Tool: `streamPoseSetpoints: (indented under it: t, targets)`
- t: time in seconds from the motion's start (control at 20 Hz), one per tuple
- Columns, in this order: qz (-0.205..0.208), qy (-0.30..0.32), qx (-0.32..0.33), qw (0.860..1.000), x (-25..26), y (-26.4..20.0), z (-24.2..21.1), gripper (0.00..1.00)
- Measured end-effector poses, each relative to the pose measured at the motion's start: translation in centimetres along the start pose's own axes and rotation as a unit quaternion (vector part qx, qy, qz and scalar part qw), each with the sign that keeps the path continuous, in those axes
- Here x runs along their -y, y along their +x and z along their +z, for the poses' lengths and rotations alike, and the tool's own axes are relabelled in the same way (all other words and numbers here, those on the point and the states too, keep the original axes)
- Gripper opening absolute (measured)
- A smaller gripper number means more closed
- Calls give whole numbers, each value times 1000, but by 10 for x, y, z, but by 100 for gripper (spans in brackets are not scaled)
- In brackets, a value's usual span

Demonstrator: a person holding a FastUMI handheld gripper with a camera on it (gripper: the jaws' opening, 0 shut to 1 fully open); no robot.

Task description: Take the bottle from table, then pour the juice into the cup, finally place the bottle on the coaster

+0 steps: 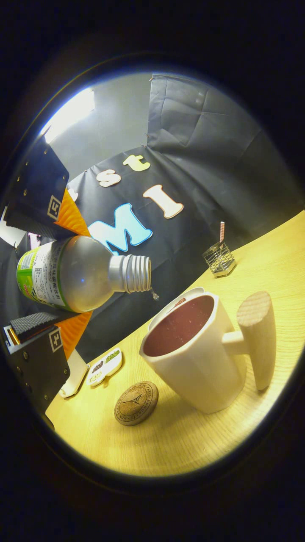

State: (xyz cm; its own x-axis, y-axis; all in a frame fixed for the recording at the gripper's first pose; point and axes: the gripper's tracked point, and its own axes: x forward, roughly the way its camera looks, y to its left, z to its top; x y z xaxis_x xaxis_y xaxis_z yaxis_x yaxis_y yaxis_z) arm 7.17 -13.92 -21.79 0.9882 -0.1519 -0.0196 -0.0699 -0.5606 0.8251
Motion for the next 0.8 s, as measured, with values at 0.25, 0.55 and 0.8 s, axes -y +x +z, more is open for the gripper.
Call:
streamPoseSetpoints:
  t: [0.25,0.55,0.8]
  targets:
    - [-2,0,2,1000,1,-1,4,77]
    - [0,-2,0,1000,-1,-1,4,77]
    - [-2,-1,-1,1000,2,-2,3,77]
